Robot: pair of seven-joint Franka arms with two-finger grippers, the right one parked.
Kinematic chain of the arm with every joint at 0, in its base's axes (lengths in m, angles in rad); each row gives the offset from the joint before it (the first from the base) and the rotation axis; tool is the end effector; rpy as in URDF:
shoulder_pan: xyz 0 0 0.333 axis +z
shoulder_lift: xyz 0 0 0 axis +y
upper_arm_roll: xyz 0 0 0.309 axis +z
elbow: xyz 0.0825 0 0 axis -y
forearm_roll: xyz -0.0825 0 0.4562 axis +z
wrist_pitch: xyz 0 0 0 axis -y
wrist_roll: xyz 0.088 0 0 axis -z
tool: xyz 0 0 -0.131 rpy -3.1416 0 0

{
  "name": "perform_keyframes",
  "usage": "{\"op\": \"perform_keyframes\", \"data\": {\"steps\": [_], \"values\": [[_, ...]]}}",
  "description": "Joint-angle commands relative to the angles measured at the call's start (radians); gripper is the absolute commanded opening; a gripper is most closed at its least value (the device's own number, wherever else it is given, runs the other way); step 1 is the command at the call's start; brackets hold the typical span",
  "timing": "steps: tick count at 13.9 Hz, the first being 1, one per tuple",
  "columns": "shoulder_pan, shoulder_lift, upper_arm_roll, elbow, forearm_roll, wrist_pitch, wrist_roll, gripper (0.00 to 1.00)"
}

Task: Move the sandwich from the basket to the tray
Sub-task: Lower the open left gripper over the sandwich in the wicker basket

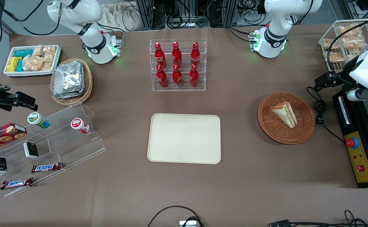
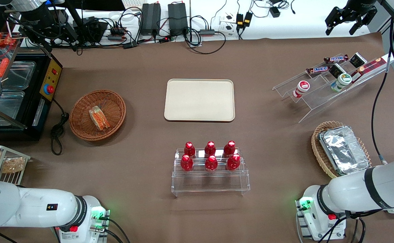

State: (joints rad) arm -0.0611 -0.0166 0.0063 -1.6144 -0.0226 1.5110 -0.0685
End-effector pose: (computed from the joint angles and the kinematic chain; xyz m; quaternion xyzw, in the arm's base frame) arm 0.6108 -0.0366 0.5754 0.9990 0.0067 -0.0440 0.0087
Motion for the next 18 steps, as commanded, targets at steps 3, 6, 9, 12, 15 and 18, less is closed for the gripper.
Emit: {"op": "perform_keyframes", "data": {"steps": [3,6,9,12,15,18], "values": [[-0.002,0.018,-0.005,0.033,0.009,-0.032,-0.017,1.0],[0.001,0.021,-0.002,-0.033,0.026,-0.026,-0.048,1.0],[0.001,-0.025,-0.003,-0.186,0.047,0.09,-0.181,1.0],[0.001,-0.101,-0.005,-0.407,0.047,0.282,-0.302,1.0],[0.001,-0.141,-0.005,-0.571,0.047,0.443,-0.385,1.0],[0.001,-0.134,-0.005,-0.66,0.049,0.561,-0.454,1.0]]}}
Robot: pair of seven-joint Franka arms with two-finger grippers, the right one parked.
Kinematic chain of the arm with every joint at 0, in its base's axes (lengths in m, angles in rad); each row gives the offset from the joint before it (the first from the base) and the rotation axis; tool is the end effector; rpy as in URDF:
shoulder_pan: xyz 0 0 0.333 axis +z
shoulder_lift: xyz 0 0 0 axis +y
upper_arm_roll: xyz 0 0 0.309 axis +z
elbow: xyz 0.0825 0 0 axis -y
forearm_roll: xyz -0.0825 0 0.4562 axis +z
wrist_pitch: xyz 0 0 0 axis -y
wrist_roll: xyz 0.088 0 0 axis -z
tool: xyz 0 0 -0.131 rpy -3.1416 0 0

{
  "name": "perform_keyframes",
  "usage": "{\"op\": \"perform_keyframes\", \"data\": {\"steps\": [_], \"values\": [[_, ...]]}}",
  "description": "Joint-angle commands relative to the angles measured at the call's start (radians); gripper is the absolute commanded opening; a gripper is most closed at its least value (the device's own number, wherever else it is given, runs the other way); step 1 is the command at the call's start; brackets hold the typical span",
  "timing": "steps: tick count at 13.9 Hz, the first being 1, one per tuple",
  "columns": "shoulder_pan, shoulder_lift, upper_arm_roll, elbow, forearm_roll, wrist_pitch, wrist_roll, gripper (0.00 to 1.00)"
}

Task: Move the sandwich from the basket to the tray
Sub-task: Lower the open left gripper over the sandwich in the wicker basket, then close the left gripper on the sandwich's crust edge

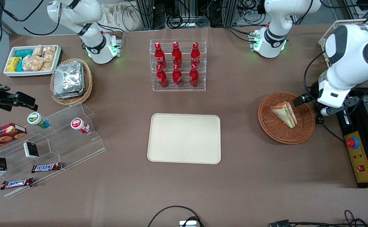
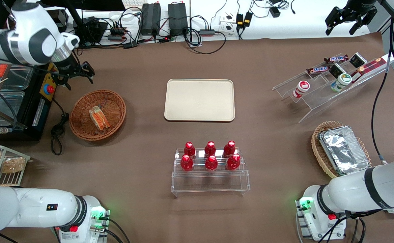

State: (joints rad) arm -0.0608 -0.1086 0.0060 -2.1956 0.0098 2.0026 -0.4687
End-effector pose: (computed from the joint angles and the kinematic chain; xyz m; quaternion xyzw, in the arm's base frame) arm 0.5618 -0.0300 0.3577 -0.9782 -0.2031 0.0397 0.0148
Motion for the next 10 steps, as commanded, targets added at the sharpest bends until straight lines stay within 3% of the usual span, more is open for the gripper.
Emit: {"op": "perform_keyframes", "data": {"steps": [1,7,10], "values": [[0.001,-0.048,-0.004,-0.12,0.016,0.12,-0.063,1.0],[0.003,-0.014,-0.004,-0.335,0.016,0.444,-0.088,1.0],[0.003,0.027,-0.004,-0.369,0.016,0.518,-0.09,1.0]]}}
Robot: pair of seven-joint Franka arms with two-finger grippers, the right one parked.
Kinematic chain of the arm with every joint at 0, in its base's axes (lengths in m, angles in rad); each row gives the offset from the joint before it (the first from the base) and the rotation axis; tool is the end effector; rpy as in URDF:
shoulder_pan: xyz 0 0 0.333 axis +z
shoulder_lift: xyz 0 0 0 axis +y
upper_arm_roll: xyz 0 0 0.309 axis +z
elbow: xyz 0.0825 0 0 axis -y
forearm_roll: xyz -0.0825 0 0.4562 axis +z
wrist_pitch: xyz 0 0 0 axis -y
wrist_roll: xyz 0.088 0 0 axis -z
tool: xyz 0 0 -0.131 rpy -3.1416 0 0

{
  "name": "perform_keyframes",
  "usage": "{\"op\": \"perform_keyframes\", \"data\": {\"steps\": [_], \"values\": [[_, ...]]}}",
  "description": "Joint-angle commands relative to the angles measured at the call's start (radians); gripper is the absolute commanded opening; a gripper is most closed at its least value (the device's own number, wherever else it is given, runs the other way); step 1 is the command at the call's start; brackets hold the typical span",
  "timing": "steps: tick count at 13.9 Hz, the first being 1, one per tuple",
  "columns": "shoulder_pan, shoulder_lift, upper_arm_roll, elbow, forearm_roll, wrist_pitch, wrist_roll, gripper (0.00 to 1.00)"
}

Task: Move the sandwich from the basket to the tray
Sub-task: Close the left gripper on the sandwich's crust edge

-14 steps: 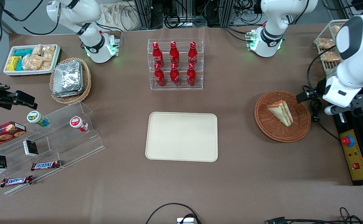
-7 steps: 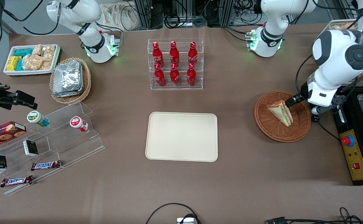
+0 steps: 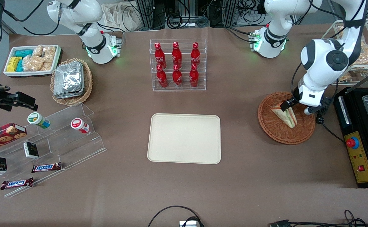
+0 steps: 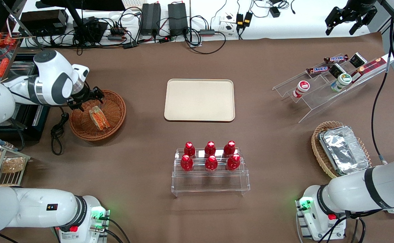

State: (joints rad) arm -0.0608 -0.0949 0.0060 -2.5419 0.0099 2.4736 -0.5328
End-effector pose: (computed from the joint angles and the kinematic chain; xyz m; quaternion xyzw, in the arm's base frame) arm 0.4989 -0.0273 0.2221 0.9724 0.2330 0.0136 0.0011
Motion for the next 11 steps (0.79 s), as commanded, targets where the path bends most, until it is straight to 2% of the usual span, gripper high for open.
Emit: {"op": "perform_keyframes", "data": {"steps": [1,8,11], "values": [[0.003,0.026,-0.003,-0.024,0.016,0.062,-0.026,1.0],[0.004,0.122,0.0,-0.055,0.015,0.201,-0.026,1.0],[0.012,0.144,0.003,-0.06,0.015,0.235,-0.023,0.83]]}}
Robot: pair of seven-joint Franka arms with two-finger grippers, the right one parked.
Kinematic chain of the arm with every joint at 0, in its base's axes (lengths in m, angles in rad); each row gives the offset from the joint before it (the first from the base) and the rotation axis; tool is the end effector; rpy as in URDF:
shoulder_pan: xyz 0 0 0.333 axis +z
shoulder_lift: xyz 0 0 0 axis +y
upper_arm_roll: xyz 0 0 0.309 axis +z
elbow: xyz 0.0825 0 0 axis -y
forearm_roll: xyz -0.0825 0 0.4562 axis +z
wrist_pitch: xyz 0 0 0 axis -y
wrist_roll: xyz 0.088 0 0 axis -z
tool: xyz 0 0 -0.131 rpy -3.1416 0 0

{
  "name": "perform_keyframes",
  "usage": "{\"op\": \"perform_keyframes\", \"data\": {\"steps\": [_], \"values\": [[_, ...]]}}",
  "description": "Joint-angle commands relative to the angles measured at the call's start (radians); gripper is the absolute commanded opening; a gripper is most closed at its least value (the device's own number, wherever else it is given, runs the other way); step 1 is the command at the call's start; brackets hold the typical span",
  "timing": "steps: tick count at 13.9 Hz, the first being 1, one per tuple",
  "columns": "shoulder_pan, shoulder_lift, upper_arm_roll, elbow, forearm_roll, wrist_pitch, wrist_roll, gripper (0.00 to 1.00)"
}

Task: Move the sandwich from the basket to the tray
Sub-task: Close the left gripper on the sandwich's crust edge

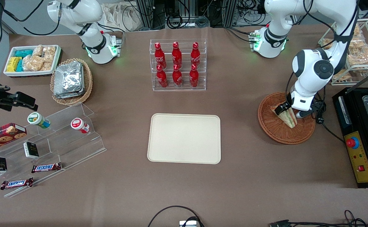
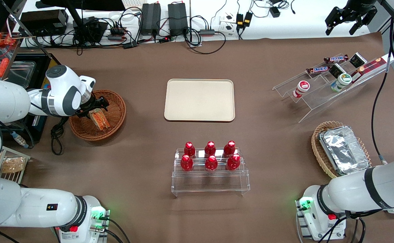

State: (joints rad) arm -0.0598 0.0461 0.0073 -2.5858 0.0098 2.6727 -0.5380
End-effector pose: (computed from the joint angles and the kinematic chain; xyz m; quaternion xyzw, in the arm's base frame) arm 0.4838 -0.0256 0.1526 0.9715 0.2361 0.0202 0.0036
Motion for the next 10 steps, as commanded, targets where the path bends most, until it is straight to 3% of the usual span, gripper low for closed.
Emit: {"op": "perform_keyframes", "data": {"steps": [1,3,4,5,10], "values": [[0.014,0.003,0.002,-0.016,0.016,0.036,-0.013,0.72],[0.015,0.0,0.002,-0.016,0.045,0.036,-0.01,0.34],[0.017,-0.005,0.002,-0.017,0.058,0.035,-0.005,0.21],[0.017,-0.014,0.002,-0.016,0.059,0.023,0.0,0.14],[0.014,-0.17,-0.001,0.059,0.061,-0.213,0.2,0.09]]}}
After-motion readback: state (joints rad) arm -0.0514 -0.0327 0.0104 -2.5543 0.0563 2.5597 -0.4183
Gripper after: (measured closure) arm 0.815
